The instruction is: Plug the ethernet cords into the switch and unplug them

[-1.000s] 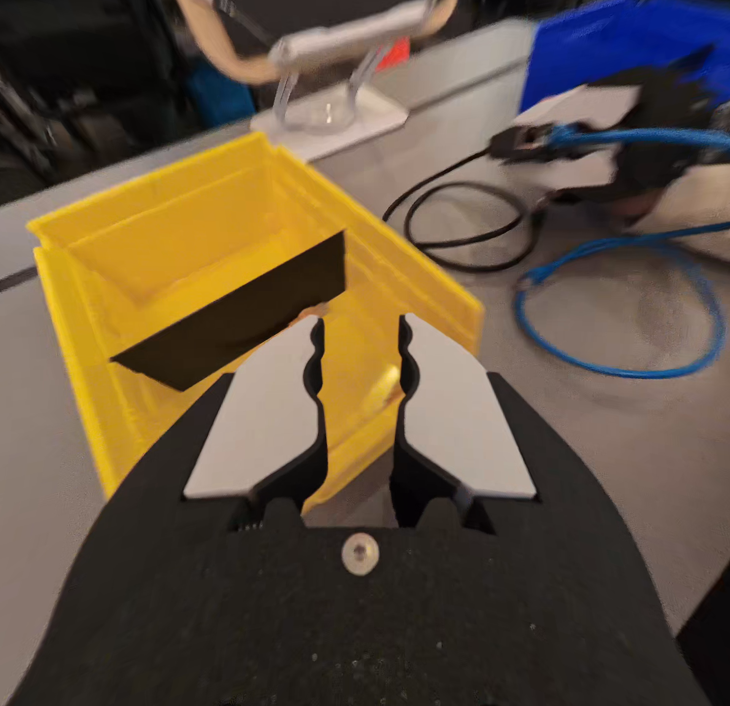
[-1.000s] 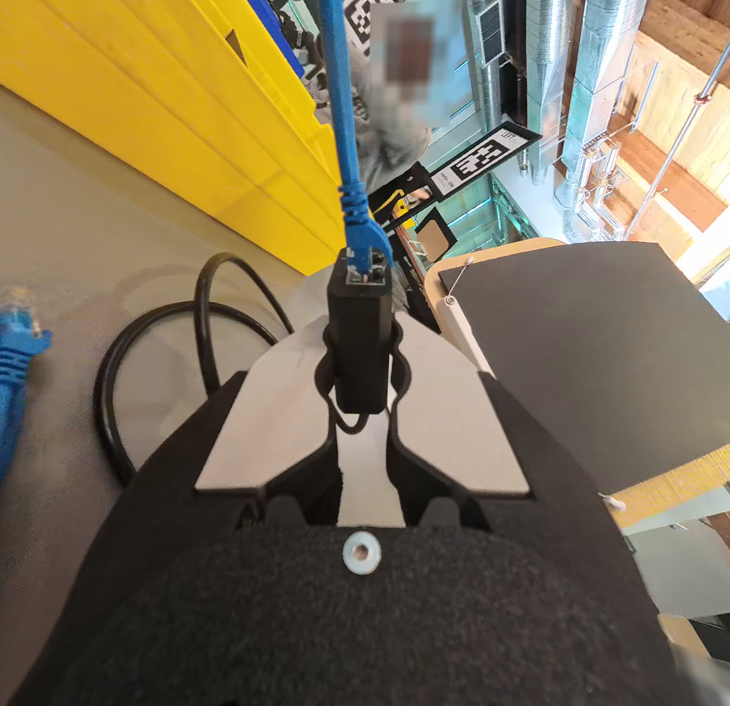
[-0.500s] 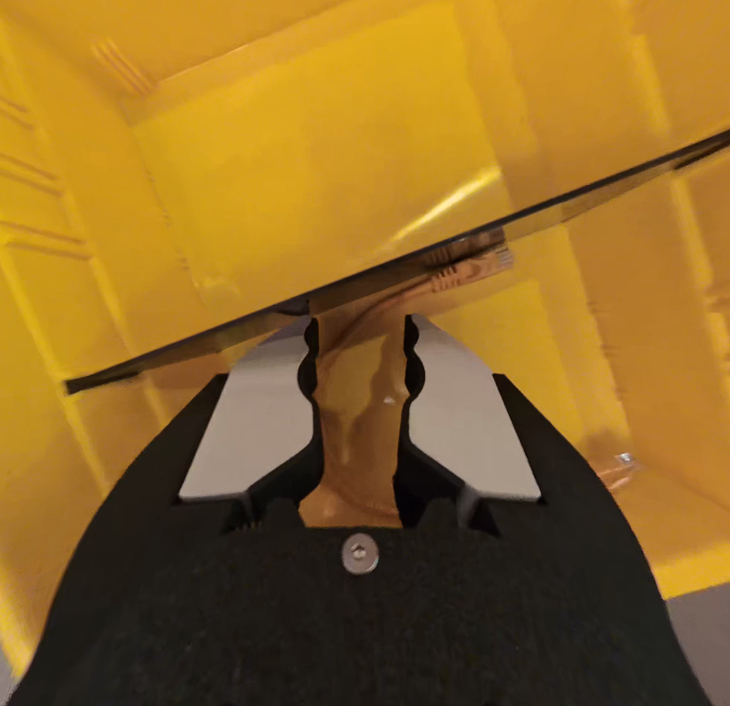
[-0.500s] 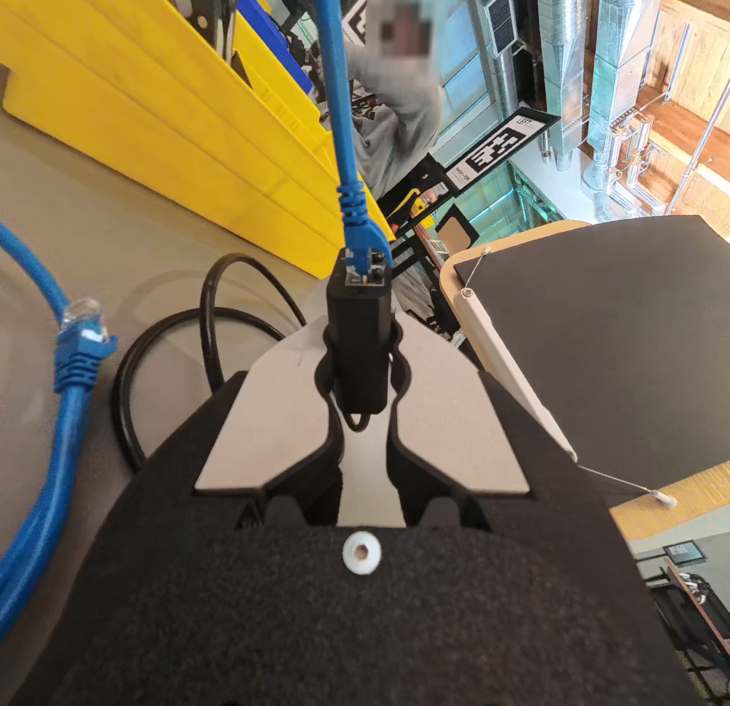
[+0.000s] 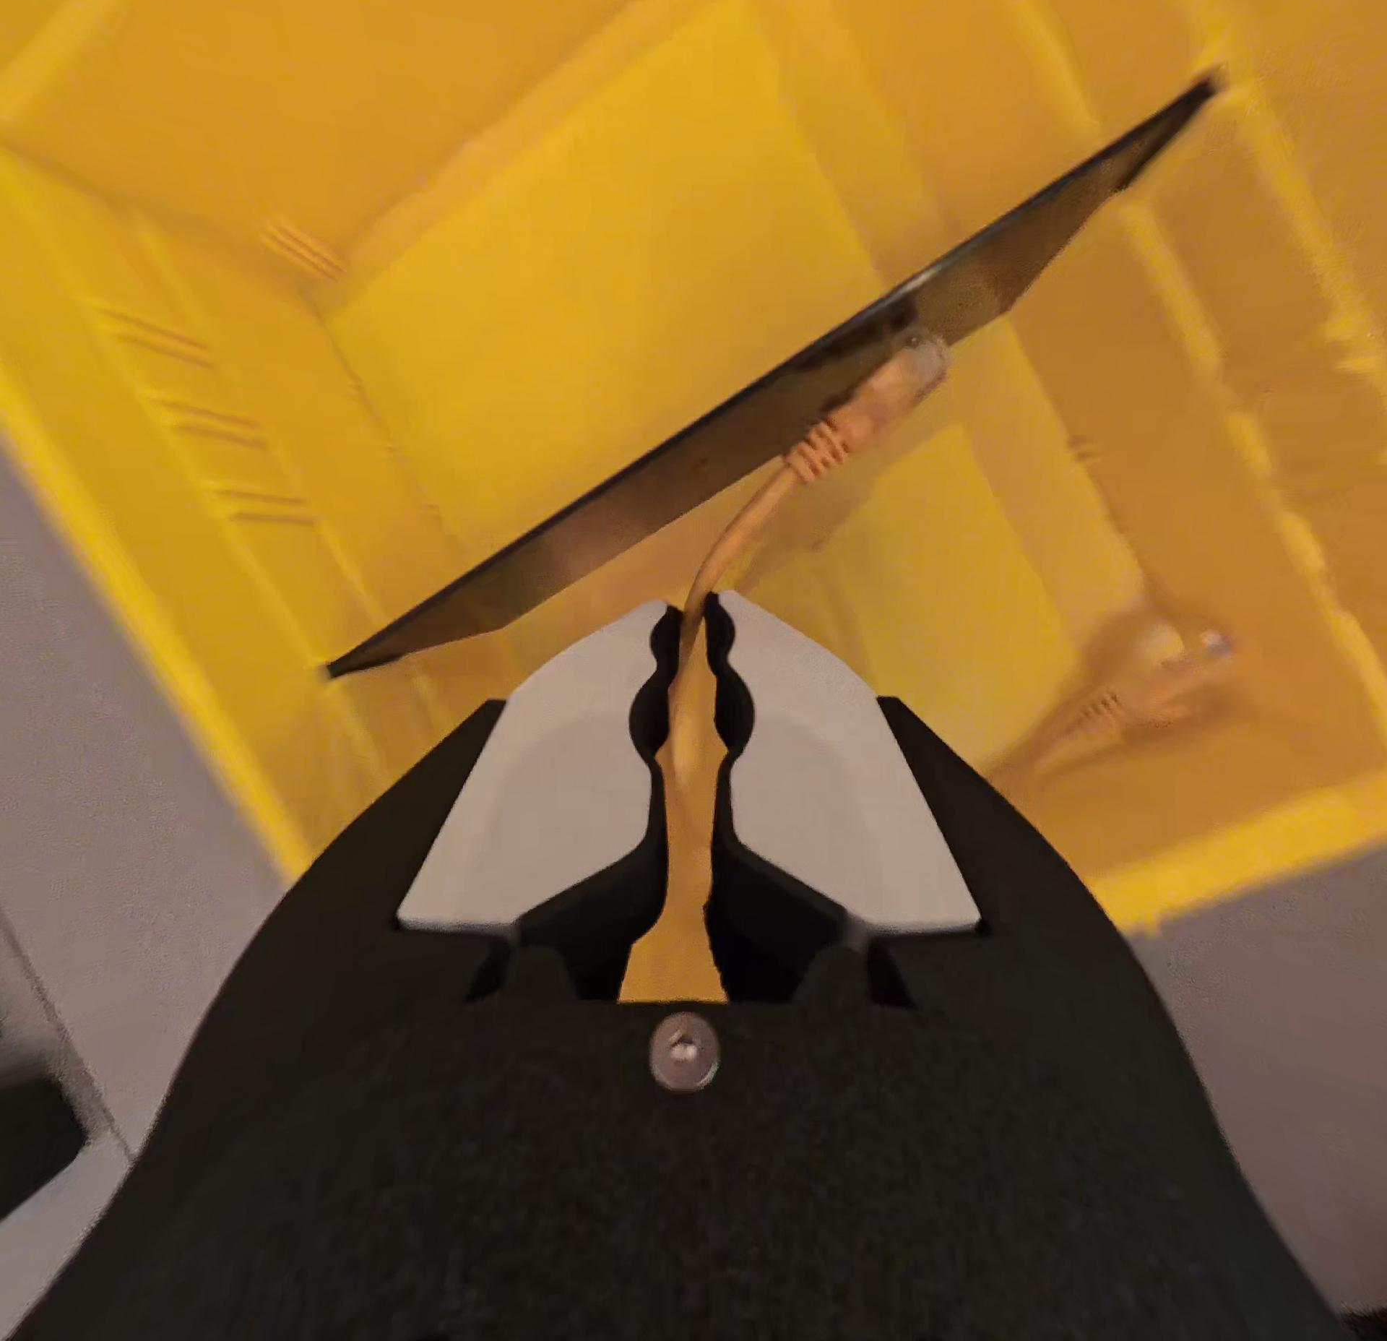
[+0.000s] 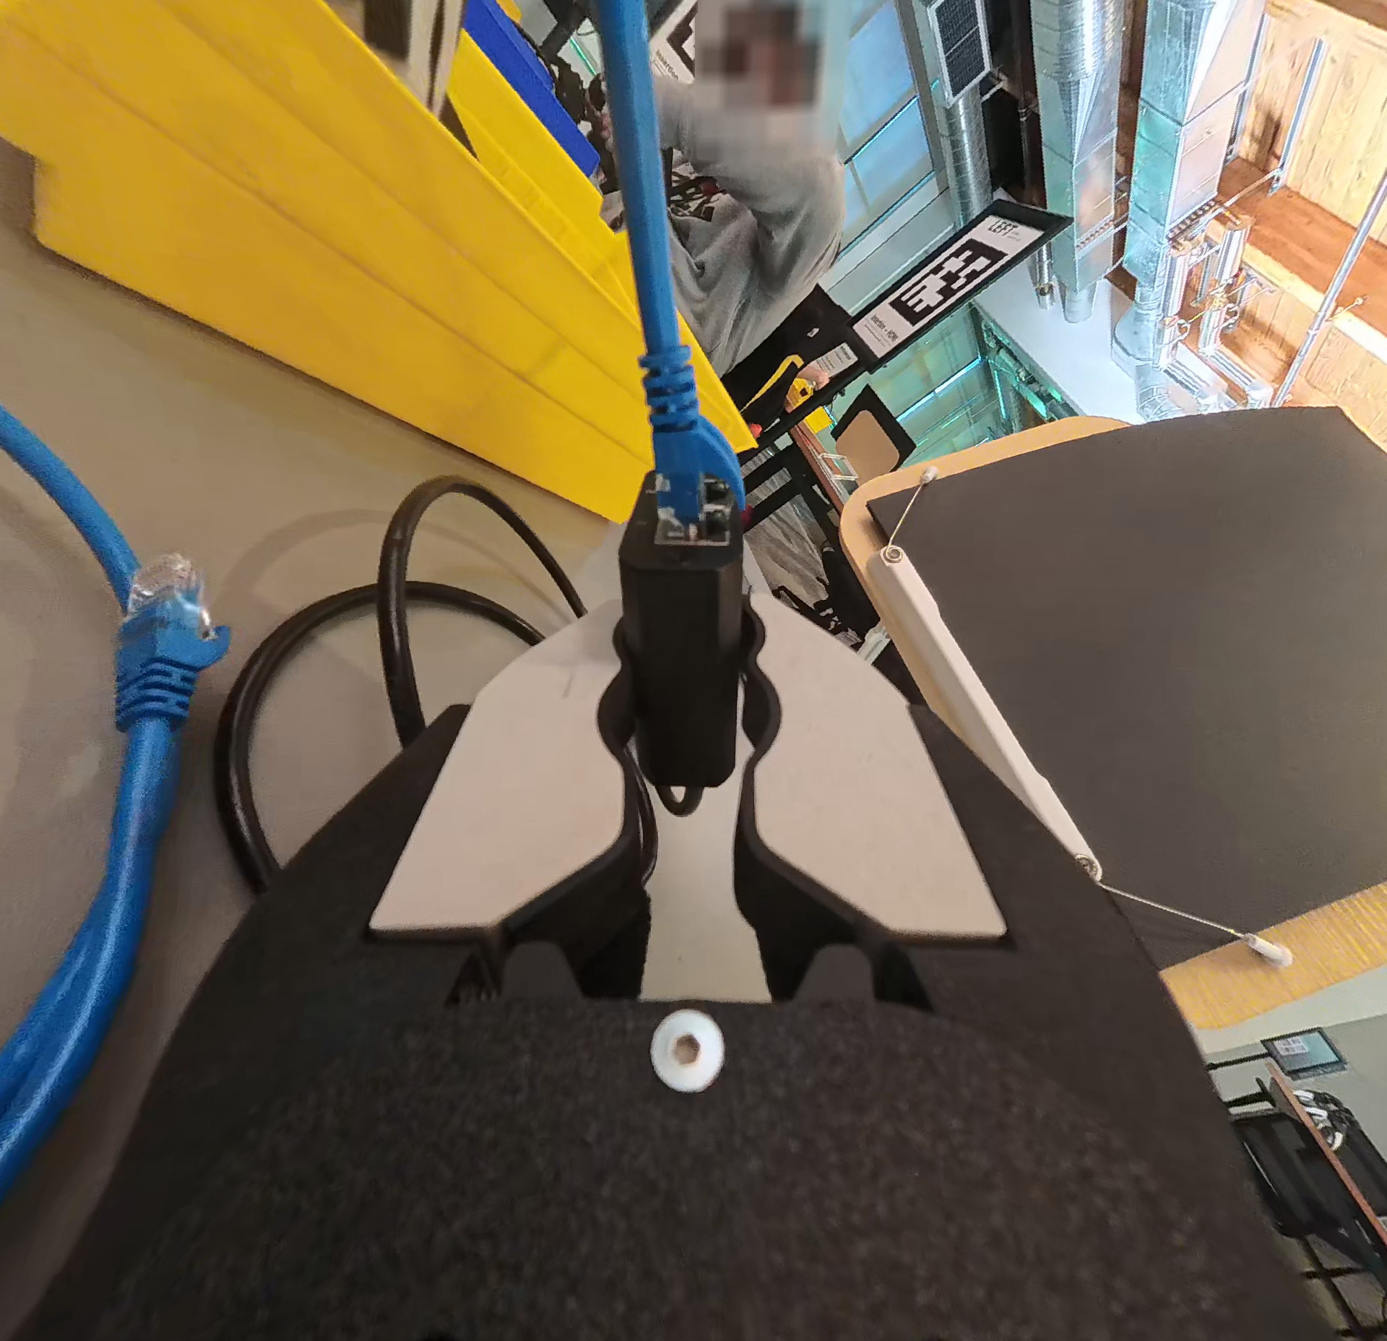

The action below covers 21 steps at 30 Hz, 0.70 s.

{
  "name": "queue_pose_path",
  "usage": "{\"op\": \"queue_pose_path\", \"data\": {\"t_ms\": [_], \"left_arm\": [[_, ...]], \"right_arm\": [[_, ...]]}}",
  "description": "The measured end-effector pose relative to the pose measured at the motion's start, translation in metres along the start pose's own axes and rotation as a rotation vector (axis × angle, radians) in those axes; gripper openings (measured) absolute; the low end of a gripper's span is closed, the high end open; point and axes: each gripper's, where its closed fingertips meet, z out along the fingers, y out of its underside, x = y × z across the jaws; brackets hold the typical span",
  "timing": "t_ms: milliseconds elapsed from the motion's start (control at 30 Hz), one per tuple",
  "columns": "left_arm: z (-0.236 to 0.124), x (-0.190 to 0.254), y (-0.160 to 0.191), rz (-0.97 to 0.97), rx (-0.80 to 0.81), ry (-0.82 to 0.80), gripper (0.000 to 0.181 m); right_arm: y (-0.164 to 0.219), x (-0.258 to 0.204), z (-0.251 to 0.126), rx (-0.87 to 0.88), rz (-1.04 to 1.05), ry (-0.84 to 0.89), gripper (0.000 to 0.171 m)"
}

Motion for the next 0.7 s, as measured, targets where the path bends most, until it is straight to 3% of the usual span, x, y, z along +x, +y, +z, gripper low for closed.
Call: {"op": "queue_pose_path", "data": {"t_ms": [33, 300, 400, 500, 600, 700], "left_arm": [[-0.018, -0.001, -0.004, -0.007, 0.034, -0.011, 0.006], [-0.205, 0.019, -0.028, -0.166, 0.494, 0.008, 0.004], [-0.245, 0.059, -0.016, -0.204, 0.591, 0.134, 0.004], [-0.221, 0.088, 0.019, -0.245, 0.486, 0.167, 0.004], [-0.157, 0.134, 0.063, -0.305, 0.287, 0.319, 0.004], [-0.097, 0.161, 0.103, -0.357, 0.119, 0.364, 0.004]], "right_arm": [[0.000, 0.000, 0.000, 0.000, -0.002, 0.001, 0.024], [-0.001, 0.002, -0.001, 0.005, 0.004, 0.012, 0.024], [-0.001, 0.003, -0.001, 0.004, 0.006, 0.015, 0.024], [-0.001, 0.004, -0.001, 0.004, 0.010, 0.018, 0.024], [-0.001, 0.005, -0.002, 0.007, 0.019, 0.023, 0.024], [0.000, 0.006, -0.002, 0.004, 0.026, 0.025, 0.024]]}}
